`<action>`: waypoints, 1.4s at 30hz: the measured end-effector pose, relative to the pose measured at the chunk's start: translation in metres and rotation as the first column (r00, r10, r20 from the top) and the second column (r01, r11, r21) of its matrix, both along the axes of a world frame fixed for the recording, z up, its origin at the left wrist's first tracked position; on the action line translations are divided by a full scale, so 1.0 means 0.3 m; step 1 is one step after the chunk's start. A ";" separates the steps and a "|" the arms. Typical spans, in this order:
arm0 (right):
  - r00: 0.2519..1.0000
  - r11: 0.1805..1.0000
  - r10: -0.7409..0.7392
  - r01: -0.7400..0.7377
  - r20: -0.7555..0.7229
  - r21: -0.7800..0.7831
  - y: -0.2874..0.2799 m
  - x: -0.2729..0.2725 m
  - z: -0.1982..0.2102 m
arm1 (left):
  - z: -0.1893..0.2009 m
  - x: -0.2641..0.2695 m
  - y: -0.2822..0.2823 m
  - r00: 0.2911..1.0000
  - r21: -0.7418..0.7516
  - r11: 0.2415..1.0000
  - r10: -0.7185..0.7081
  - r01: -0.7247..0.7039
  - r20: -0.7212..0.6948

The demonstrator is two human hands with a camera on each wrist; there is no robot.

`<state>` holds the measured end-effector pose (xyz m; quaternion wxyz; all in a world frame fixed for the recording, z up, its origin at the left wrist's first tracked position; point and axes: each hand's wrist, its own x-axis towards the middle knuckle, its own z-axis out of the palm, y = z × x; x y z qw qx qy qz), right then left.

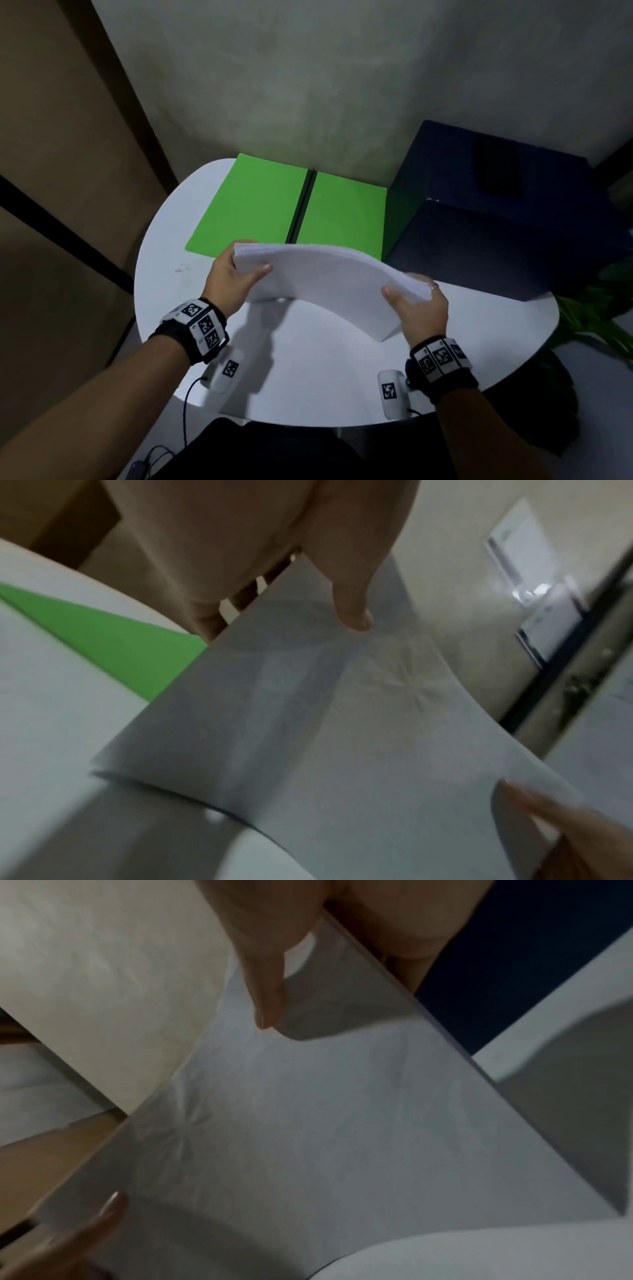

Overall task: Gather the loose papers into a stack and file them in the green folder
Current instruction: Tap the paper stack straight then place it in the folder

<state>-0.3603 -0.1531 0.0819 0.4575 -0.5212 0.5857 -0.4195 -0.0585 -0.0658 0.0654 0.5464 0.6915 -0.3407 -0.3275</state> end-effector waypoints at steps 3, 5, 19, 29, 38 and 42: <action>1.000 0.999 0.016 -0.016 -0.012 0.032 -0.005 -0.009 -0.008 | 0.002 0.000 -0.004 0.998 -0.004 1.000 -0.013 0.013 -0.066; 1.000 1.000 0.005 -0.005 -0.013 0.005 -0.009 -0.017 0.003 | 0.012 0.008 -0.012 0.997 -0.027 0.999 -0.026 0.024 -0.079; 0.990 0.987 -0.129 0.123 -0.054 -0.105 -0.009 0.003 0.037 | 0.069 -0.020 -0.055 0.997 -0.126 0.991 0.060 -0.053 0.048; 0.723 0.930 0.133 -0.327 -0.678 -0.167 -0.048 -0.035 0.094 | 0.179 0.043 -0.074 0.409 0.314 0.928 -0.370 0.200 0.834; 0.425 0.908 0.233 -0.416 -0.875 0.040 -0.029 -0.023 0.146 | 0.183 0.002 -0.074 0.114 0.562 0.812 -0.581 0.161 0.806; 0.435 0.920 0.234 -0.390 -0.870 0.052 -0.025 -0.033 0.151 | 0.199 0.001 -0.064 0.111 0.579 0.799 -0.598 0.165 0.794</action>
